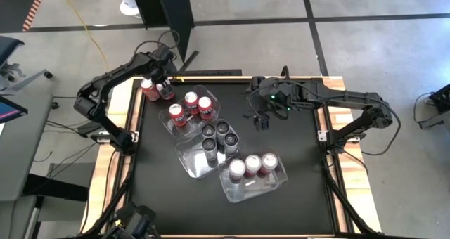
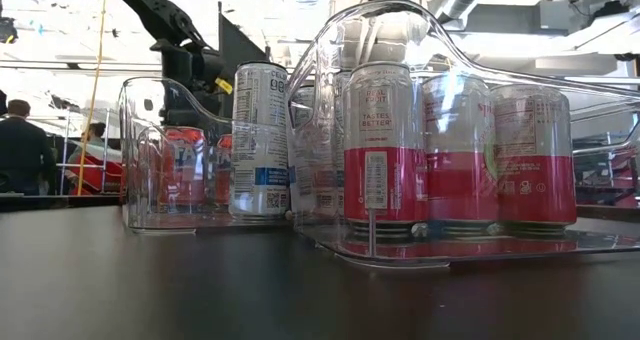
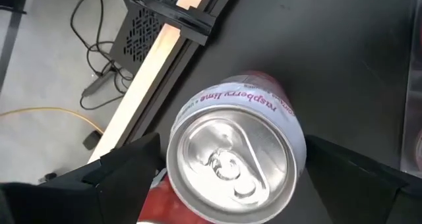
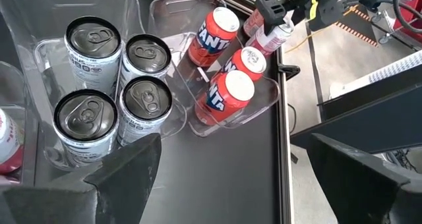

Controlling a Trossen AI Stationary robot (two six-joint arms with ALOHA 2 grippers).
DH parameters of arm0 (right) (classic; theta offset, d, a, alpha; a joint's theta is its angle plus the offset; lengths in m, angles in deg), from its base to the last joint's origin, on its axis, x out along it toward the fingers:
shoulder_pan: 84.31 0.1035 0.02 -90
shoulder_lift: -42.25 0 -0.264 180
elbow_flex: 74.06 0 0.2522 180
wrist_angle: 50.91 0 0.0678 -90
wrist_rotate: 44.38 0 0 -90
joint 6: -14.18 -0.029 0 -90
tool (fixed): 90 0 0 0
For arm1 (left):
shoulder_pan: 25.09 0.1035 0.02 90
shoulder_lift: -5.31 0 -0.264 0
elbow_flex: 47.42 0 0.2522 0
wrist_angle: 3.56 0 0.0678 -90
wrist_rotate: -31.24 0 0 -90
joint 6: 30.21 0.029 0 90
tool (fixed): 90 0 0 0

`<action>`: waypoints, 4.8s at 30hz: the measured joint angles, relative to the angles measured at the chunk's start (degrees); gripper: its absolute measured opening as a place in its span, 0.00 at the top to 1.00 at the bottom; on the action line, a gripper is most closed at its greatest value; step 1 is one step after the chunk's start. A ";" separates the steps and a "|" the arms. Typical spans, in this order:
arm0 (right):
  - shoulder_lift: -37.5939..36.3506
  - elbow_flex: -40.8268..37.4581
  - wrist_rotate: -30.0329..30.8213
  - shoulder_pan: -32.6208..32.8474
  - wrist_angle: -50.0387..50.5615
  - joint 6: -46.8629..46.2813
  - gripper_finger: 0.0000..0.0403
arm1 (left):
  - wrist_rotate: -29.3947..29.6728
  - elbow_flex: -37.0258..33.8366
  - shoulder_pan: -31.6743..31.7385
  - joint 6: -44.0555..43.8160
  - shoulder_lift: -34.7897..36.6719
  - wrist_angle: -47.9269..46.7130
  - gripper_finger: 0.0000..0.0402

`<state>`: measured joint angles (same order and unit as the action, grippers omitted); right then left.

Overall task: Sort soda cans
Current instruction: Put the pink soda can in the bottom right transparent bin

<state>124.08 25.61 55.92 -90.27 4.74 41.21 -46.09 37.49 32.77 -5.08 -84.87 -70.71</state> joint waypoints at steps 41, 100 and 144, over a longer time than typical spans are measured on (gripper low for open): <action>0.04 -3.96 -1.60 0.66 -1.22 0.27 0.01 | -3.85 -0.06 0.80 -3.41 -8.36 0.97 0.24; -17.24 -3.77 2.23 0.68 -0.05 -13.08 0.01 | -1.13 23.52 -64.78 1.58 7.22 -1.38 0.24; -16.86 -3.80 2.21 8.74 2.80 -16.50 0.01 | -3.17 23.61 -73.99 3.42 -19.79 7.87 0.25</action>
<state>107.22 21.81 58.13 -81.53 7.54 24.70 -49.27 61.10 -41.21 -1.66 -104.66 -62.84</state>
